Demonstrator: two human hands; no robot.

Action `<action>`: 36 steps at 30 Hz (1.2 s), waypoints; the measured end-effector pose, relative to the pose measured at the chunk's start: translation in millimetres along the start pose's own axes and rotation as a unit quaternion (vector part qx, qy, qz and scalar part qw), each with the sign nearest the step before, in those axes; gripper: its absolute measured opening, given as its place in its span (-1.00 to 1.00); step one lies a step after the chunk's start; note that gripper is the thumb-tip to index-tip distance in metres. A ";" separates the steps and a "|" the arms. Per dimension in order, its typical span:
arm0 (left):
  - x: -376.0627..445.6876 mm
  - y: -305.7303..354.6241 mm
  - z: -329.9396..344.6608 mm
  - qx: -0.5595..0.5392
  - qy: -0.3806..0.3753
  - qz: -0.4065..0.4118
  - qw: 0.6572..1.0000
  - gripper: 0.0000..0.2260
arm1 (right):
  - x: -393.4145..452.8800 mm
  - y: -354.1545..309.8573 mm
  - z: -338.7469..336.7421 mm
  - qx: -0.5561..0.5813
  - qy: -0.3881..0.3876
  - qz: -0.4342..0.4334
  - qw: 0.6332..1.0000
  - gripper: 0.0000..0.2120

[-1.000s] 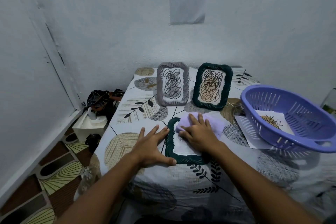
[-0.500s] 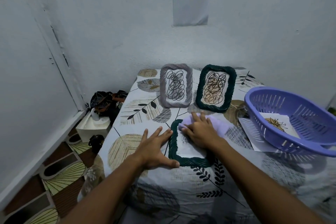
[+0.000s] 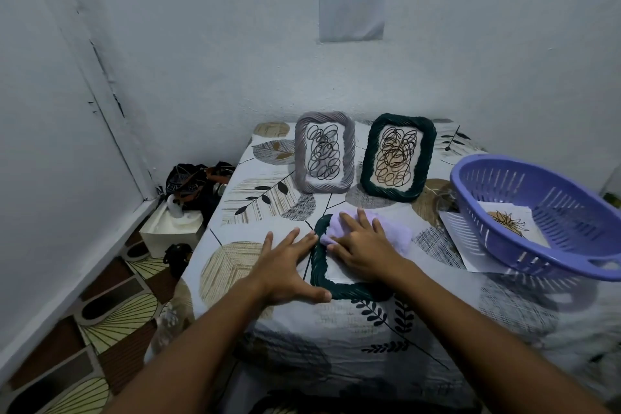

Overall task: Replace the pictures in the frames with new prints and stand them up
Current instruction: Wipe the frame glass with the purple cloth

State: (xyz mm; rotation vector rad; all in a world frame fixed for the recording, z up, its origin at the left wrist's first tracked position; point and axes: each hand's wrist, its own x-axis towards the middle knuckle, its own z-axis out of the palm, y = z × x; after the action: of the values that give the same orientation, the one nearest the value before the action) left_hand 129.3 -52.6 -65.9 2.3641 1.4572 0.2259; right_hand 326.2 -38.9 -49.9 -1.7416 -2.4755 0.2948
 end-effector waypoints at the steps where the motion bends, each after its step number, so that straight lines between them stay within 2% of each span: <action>1: -0.1 -0.2 0.2 -0.005 0.002 -0.002 1.000 0.14 | -5.8 -0.8 0.6 0.000 -0.007 -0.007 1.000 -0.57; 13: 0.8 -1.1 1.1 0.000 0.004 0.005 1.000 0.27 | -61.3 7.8 -3.6 0.058 -0.045 -0.100 0.992 -0.61; 15: 0.5 -1.6 1.4 -0.003 0.003 0.006 1.000 0.27 | -64.8 16.7 -5.0 0.068 -0.047 -0.093 0.992 -0.57; 18: 0.4 -2.3 1.7 -0.007 0.001 0.005 1.000 0.25 | -69.8 31.7 -8.4 0.086 -0.041 -0.078 0.992 -0.38; 21: 0.2 -1.6 1.4 -0.008 0.001 0.008 1.000 0.25 | -77.5 49.6 -15.4 0.119 -0.036 -0.037 0.992 -0.41; 23: -0.6 -1.2 1.2 -0.012 0.001 0.008 1.000 0.24 | -80.8 57.6 -18.4 0.128 -0.036 -0.035 0.990 -0.30; 30: 2.7 -6.2 4.4 0.001 0.004 0.014 1.000 0.23 | -53.2 70.8 -15.6 0.119 0.000 -0.002 0.993 -0.58; 36: 3.7 -6.9 5.7 0.003 0.003 0.016 1.000 0.19 | -7.9 69.1 -17.7 0.061 0.032 0.070 0.995 -0.52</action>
State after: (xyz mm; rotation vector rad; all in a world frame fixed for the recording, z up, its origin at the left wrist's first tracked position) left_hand 127.0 -47.7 -74.0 2.3937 1.4256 0.2371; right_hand 395.9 -22.0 -47.2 -1.8458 -2.2463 0.3864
